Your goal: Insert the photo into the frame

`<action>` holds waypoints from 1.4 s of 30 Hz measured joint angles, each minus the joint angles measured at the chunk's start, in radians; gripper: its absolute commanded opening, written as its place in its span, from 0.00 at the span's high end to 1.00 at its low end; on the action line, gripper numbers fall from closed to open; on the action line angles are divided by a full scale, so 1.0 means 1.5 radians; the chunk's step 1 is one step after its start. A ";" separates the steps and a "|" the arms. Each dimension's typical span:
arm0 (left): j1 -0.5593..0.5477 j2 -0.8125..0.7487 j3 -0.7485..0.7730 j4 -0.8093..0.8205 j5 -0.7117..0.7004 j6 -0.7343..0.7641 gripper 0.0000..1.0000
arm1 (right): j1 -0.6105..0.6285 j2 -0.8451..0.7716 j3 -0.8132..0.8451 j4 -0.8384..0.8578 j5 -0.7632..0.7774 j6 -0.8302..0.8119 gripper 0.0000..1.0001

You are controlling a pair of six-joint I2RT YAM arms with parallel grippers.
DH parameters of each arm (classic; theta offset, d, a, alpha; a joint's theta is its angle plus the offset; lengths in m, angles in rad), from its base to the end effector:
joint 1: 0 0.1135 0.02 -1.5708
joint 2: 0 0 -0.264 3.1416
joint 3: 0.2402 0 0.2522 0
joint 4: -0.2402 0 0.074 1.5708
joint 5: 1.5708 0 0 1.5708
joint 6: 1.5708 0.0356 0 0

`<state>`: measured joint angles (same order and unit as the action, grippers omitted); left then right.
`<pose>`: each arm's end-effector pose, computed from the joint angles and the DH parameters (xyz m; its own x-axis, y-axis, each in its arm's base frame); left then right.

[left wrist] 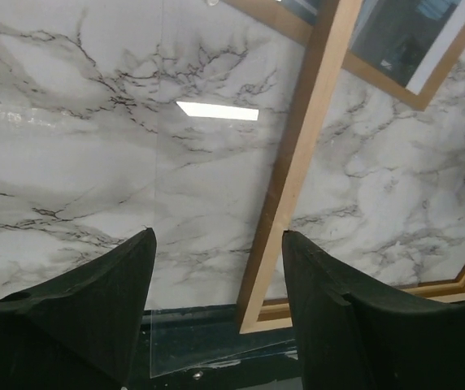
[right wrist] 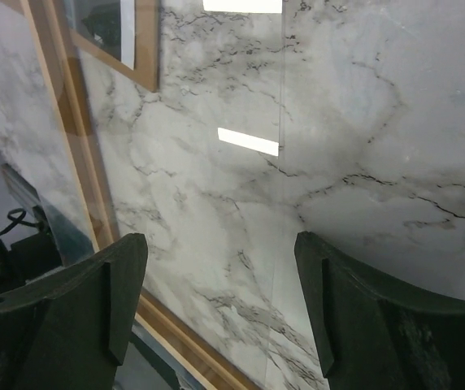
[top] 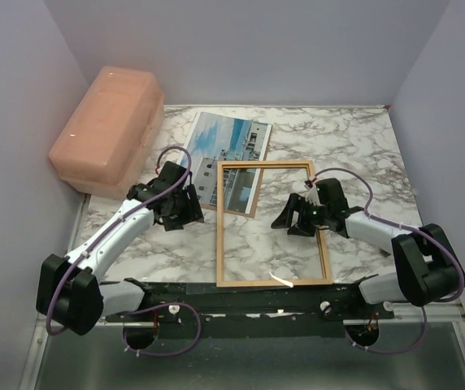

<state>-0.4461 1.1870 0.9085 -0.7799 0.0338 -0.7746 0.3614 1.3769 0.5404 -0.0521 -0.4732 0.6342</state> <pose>0.2042 -0.0990 0.2531 -0.8740 -0.3569 -0.3298 -0.2311 0.9023 -0.3640 0.2229 0.1016 0.1489 -0.9306 0.2121 -0.2983 -0.0398 0.7515 0.6585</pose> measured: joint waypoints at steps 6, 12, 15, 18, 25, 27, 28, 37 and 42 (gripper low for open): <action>0.001 0.108 0.000 -0.012 -0.001 0.009 0.49 | -0.020 0.031 -0.014 0.061 -0.074 0.003 0.20; 0.001 0.196 0.001 -0.026 -0.032 0.015 0.49 | -0.020 0.066 -0.022 0.122 -0.132 0.016 0.22; 0.001 0.206 0.005 -0.035 -0.048 0.017 0.52 | -0.022 0.084 -0.027 0.152 -0.163 0.026 0.22; 0.001 0.219 0.011 -0.038 -0.058 0.018 0.55 | -0.024 0.099 -0.031 0.175 -0.187 0.036 0.22; 0.001 0.261 0.011 -0.043 -0.080 0.019 0.62 | -0.024 0.105 -0.035 0.191 -0.203 0.047 0.23; 0.001 0.268 0.011 -0.045 -0.085 0.019 0.63 | -0.024 0.103 -0.036 0.191 -0.201 0.049 0.23; 0.001 0.269 0.011 -0.045 -0.087 0.019 0.64 | -0.024 0.100 -0.038 0.191 -0.200 0.051 0.23; 0.001 0.273 0.013 -0.046 -0.088 0.021 0.64 | -0.024 0.113 -0.081 0.272 -0.218 0.109 0.46; 0.001 0.273 0.018 -0.051 -0.089 0.023 0.64 | -0.023 0.134 -0.087 0.338 -0.244 0.158 0.48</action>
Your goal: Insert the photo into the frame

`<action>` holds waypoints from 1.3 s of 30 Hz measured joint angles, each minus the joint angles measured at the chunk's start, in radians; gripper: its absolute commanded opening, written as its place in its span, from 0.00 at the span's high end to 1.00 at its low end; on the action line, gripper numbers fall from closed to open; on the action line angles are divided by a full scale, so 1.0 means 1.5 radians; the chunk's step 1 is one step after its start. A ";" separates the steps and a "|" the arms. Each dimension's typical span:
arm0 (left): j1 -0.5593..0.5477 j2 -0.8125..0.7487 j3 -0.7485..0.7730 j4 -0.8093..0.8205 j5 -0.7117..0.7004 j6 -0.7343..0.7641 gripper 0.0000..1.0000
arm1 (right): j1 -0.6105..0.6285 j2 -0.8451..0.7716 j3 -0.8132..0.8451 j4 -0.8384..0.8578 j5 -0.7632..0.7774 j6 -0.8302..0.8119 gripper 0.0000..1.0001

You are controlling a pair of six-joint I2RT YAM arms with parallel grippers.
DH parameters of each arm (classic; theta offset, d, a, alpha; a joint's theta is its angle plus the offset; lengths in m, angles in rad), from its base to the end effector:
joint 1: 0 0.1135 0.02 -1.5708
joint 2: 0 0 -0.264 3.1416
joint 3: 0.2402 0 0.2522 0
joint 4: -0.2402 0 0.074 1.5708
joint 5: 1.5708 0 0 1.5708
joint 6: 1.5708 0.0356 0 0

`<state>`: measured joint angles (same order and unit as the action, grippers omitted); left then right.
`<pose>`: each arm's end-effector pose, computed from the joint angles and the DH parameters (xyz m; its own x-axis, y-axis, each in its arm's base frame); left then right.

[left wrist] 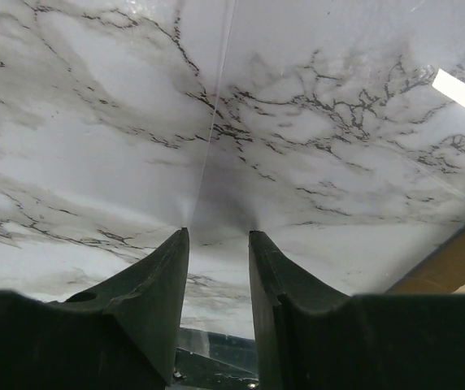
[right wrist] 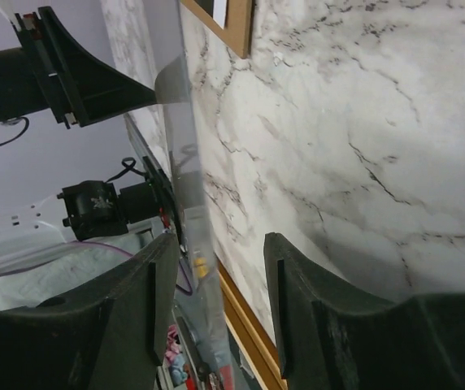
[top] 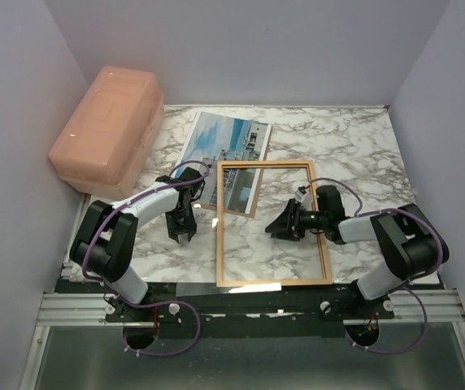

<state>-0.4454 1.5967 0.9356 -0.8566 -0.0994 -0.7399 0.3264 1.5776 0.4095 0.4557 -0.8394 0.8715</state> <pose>0.2387 -0.1100 0.1651 -0.9514 -0.2892 -0.1060 -0.2945 0.9549 0.0374 0.2255 0.1043 0.1117 -0.9707 0.2111 -0.1148 -0.0074 0.4514 0.8923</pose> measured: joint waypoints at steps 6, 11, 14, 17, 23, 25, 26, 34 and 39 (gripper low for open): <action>-0.001 0.000 0.001 -0.002 -0.003 0.002 0.64 | 0.000 0.025 0.014 0.047 -0.017 0.035 0.56; -0.002 0.000 0.001 -0.003 -0.005 0.003 0.64 | 0.000 0.043 0.049 0.054 -0.024 0.046 0.70; -0.005 0.000 0.002 -0.004 -0.006 0.005 0.63 | 0.000 0.050 0.062 0.055 -0.026 0.046 0.88; -0.006 0.000 0.004 -0.005 -0.010 0.007 0.59 | 0.000 0.054 0.064 0.055 -0.030 0.047 1.00; -0.006 -0.012 0.004 -0.007 -0.013 0.012 0.43 | 0.000 0.049 0.065 0.043 -0.033 0.040 1.00; -0.006 -0.031 0.004 -0.004 -0.010 0.015 0.38 | 0.000 0.032 0.067 0.020 -0.032 0.031 1.00; -0.006 -0.039 0.004 -0.003 -0.009 0.016 0.37 | 0.000 0.016 0.072 -0.002 -0.030 0.025 1.00; -0.010 -0.155 0.005 0.018 0.039 0.028 0.31 | 0.001 -0.223 0.155 -0.204 0.057 -0.033 1.00; -0.022 -0.192 0.005 0.057 0.090 0.027 0.31 | 0.001 -0.327 0.237 -0.344 0.143 -0.069 1.00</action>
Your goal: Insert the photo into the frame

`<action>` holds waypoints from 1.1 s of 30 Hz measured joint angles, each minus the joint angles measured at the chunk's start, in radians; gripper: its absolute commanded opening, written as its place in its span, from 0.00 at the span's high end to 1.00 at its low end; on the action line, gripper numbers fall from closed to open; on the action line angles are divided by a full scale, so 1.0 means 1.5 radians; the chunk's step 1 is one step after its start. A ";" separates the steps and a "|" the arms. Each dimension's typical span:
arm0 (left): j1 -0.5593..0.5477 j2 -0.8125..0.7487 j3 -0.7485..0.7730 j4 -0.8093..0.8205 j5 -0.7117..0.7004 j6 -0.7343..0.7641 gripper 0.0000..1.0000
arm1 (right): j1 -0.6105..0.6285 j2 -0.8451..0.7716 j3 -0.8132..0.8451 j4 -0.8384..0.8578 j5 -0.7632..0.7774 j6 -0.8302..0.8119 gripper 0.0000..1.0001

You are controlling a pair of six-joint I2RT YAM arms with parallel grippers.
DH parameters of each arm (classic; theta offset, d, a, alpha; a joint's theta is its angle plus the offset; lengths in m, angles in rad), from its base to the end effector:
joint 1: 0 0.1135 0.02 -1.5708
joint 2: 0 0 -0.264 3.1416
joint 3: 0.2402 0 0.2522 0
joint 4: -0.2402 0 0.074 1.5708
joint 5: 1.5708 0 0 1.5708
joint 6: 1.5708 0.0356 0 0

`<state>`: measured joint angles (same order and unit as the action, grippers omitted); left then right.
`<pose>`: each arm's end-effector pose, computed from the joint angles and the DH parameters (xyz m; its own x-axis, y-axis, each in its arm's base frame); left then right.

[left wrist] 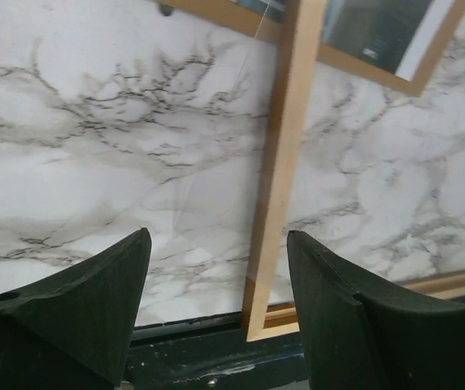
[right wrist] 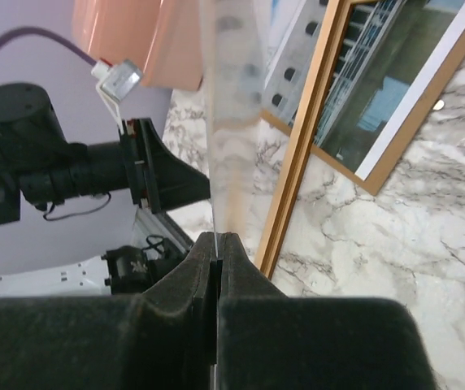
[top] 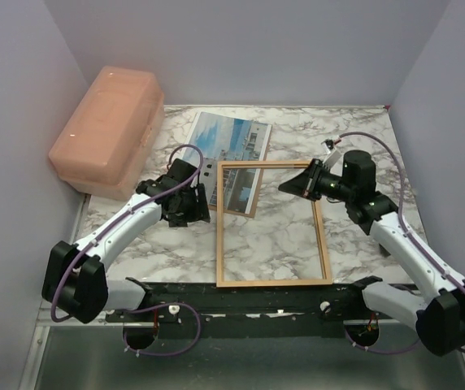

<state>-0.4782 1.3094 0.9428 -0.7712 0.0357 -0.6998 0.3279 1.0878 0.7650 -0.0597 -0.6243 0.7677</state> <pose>0.2195 -0.1152 0.2373 -0.9212 -0.2475 -0.3001 -0.1571 0.9425 -0.2950 0.2245 0.0983 0.2881 -0.7923 0.3257 -0.5160 -0.3120 0.5105 0.8013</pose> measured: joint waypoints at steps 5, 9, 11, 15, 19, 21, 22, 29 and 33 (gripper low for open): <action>-0.027 0.000 0.011 0.032 0.034 -0.005 0.35 | 0.000 -0.057 0.104 -0.161 0.127 -0.031 1.00; -0.063 0.055 0.063 0.033 0.037 -0.010 0.38 | 0.000 -0.090 0.191 -0.269 0.228 -0.059 1.00; -0.082 0.101 0.104 0.019 0.033 -0.010 0.39 | 0.000 -0.097 0.231 -0.311 0.271 -0.072 1.00; -0.120 0.221 0.206 -0.029 0.010 -0.010 0.39 | 0.000 -0.100 0.288 -0.377 0.335 -0.097 1.00; -0.138 0.301 0.266 -0.071 -0.019 -0.013 0.39 | 0.000 -0.100 0.313 -0.422 0.371 -0.115 1.00; -0.141 0.329 0.282 -0.097 -0.033 -0.016 0.39 | 0.000 -0.100 0.319 -0.438 0.382 -0.122 1.00; -0.141 0.337 0.286 -0.106 -0.040 -0.017 0.39 | 0.000 -0.100 0.321 -0.445 0.386 -0.125 1.00; -0.139 0.382 0.326 -0.159 -0.074 -0.014 0.47 | 0.000 -0.092 0.326 -0.466 0.393 -0.135 1.00; -0.138 0.423 0.362 -0.175 -0.076 0.001 0.56 | 0.000 -0.087 0.327 -0.466 0.393 -0.138 1.00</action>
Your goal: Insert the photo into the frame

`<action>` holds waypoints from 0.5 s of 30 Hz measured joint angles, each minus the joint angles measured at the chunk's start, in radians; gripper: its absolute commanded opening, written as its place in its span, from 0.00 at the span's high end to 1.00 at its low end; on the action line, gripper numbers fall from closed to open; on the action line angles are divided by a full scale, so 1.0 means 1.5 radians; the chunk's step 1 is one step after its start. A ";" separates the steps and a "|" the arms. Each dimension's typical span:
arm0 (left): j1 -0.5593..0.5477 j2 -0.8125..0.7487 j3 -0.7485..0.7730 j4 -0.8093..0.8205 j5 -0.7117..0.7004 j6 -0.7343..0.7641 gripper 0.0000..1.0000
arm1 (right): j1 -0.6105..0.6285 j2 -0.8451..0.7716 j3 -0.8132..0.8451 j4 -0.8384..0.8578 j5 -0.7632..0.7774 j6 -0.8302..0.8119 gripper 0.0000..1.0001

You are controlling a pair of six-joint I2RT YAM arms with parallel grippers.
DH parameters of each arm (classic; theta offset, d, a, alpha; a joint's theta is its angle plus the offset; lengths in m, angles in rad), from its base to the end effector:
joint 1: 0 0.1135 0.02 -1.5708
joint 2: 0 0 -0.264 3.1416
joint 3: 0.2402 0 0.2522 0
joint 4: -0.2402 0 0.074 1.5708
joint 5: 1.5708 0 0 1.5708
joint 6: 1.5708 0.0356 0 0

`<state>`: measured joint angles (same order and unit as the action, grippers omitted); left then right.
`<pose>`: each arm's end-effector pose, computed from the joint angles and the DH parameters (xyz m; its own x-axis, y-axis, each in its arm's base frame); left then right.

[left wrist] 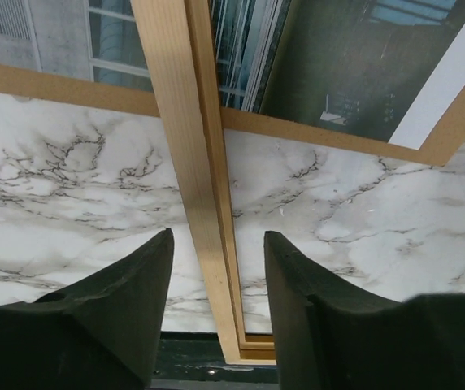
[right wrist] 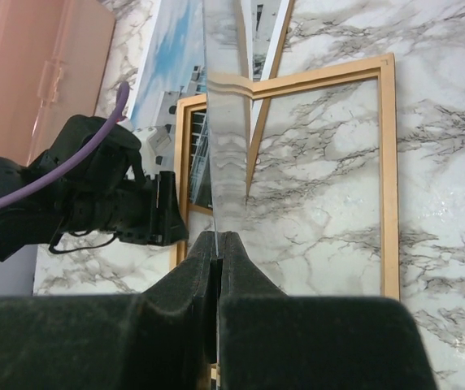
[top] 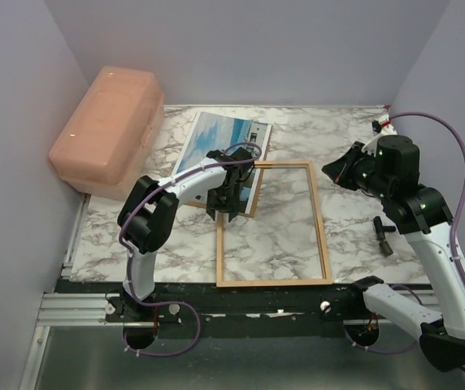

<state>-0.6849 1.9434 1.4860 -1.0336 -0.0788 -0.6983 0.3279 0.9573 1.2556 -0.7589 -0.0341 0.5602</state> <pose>0.2892 -0.2326 0.1959 -0.9936 -0.0159 -0.1115 -0.0170 0.9998 0.0088 0.1726 0.0600 0.4100 -0.5429 0.3763 -0.7508 -0.0736 0.8693 0.4888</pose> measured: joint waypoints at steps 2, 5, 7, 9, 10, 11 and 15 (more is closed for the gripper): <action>0.004 0.012 0.017 -0.003 0.002 0.012 0.60 | 0.000 0.000 0.002 -0.002 0.000 -0.003 1.00; 0.015 0.036 0.031 -0.005 0.007 0.023 0.68 | 0.000 0.000 0.010 -0.008 0.000 -0.007 1.00; 0.025 0.047 0.039 -0.005 0.010 0.029 0.74 | 0.000 0.000 0.013 -0.009 0.000 -0.008 1.00; 0.032 0.053 0.041 -0.005 0.013 0.035 0.81 | 0.000 0.001 0.014 -0.010 0.000 -0.009 1.00; 0.035 0.055 0.041 -0.006 0.013 0.037 0.83 | 0.000 0.002 0.014 -0.011 0.000 -0.009 1.00; 0.038 0.055 0.041 -0.006 0.016 0.038 0.84 | 0.000 0.003 0.014 -0.012 -0.001 -0.010 1.00; 0.042 0.054 0.039 -0.001 0.016 0.039 0.97 | 0.000 0.007 0.014 -0.013 -0.012 -0.013 1.00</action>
<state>-0.6224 2.0239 1.5444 -1.0351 -0.0547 -0.6395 0.3279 0.9672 1.2762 -0.7784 -0.0525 0.5404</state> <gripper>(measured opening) 0.173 0.029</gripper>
